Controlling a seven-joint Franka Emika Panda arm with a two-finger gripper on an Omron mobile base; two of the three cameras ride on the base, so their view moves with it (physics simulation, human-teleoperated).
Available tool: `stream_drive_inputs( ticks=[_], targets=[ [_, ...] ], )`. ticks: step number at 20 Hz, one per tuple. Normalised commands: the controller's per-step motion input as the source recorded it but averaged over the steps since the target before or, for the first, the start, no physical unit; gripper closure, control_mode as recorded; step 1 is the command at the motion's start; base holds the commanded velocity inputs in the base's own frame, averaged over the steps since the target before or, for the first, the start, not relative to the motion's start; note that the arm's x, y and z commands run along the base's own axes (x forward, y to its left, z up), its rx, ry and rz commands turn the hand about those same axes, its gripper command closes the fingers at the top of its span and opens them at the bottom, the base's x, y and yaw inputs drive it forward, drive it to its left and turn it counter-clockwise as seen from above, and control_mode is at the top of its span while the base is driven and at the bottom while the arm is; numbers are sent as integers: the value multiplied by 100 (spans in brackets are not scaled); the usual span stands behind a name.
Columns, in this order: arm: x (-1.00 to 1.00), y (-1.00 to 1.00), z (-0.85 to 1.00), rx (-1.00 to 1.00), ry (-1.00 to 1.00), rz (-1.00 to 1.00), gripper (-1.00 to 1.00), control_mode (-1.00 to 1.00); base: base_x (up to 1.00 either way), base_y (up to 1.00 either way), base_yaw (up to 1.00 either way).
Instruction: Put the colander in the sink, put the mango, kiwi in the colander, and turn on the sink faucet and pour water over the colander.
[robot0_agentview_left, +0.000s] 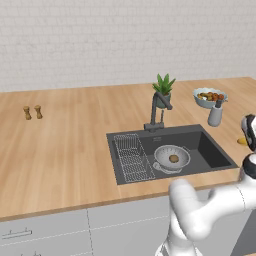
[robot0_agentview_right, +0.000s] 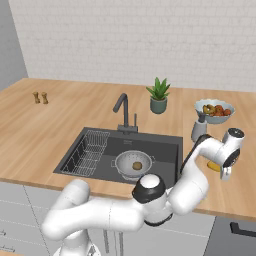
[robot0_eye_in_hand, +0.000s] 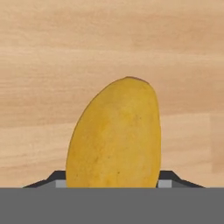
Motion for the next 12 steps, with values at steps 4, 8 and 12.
stream_drive_inputs(
  ticks=[4,8,12],
  targets=[
    [-32,25,-44,-4,11,18,100,-100,0,0,0],
    [-62,81,1,-10,-13,34,100,-100,0,0,0],
    [-45,100,10,-26,-12,33,100,-100,0,0,0]
  ],
)
